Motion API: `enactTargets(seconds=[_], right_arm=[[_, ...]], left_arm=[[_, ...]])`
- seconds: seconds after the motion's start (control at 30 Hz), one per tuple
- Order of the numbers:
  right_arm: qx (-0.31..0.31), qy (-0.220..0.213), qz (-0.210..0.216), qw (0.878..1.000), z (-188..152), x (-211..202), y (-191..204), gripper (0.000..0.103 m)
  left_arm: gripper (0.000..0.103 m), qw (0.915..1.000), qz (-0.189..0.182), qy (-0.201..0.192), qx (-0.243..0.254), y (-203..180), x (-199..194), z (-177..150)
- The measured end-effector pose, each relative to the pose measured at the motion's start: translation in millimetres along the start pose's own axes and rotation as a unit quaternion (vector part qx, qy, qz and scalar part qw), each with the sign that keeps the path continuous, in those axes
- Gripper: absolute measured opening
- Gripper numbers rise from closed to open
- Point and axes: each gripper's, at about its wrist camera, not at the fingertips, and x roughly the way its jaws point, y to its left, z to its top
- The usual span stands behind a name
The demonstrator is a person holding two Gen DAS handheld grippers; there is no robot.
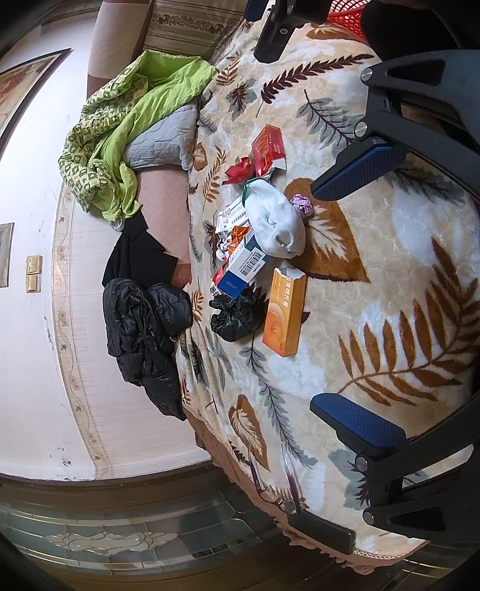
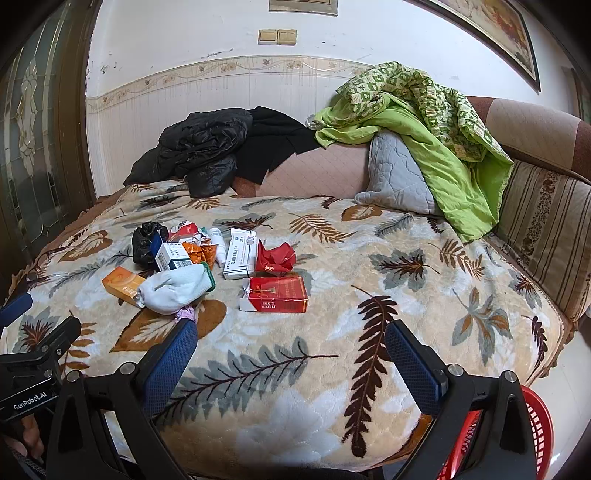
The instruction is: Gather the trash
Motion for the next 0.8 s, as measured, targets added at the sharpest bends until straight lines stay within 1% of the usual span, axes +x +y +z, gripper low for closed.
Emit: enactTargets(seconds=[0.33,0.47,0.53,0.63,0.67,0.73,0.77,0.8], right_arm=[[0.0,0.002,0.002,1.0,0.2,0.1,1.1,0.102],[0.003,0.006,0.01,1.0,-0.9,2.6,2.9,0.102],[0.009,0.017,0.021,1.0,-0.1,6.3,3.8,0.102],[0.019,0.043,0.067,0.997,2.3,16.0,6.4,0.102],[0.034,0.051,0.095,0.994,5.5,17.5,7.2,0.102],[0.041,0.063,0.128,0.989,9.7,23.9,11.5,0.1],[0.035,0.075,0.135,0.987,11.7,31.0,15.8,0.1],[0.053,0.086,0.166,0.981,16.1,41.5,22.0,0.099]], left_arm=[[0.103,1.0,0.0,0.003,-0.003,-0.6,0.9,-1.3],[0.103,0.9998,-0.002,0.012,-0.018,1.4,4.4,-6.8],[0.103,0.9993,-0.007,0.021,-0.031,5.4,7.2,-8.9],[0.103,0.9977,-0.016,0.037,-0.054,17.3,14.5,-7.0],[0.103,0.9968,-0.023,0.043,-0.064,21.3,17.4,-7.1],[0.103,0.9944,-0.035,0.052,-0.085,32.8,24.6,-4.0],[0.103,0.9936,-0.038,0.055,-0.092,36.0,26.9,-3.3],[0.102,0.9924,-0.041,0.058,-0.101,40.6,29.5,-2.0]])
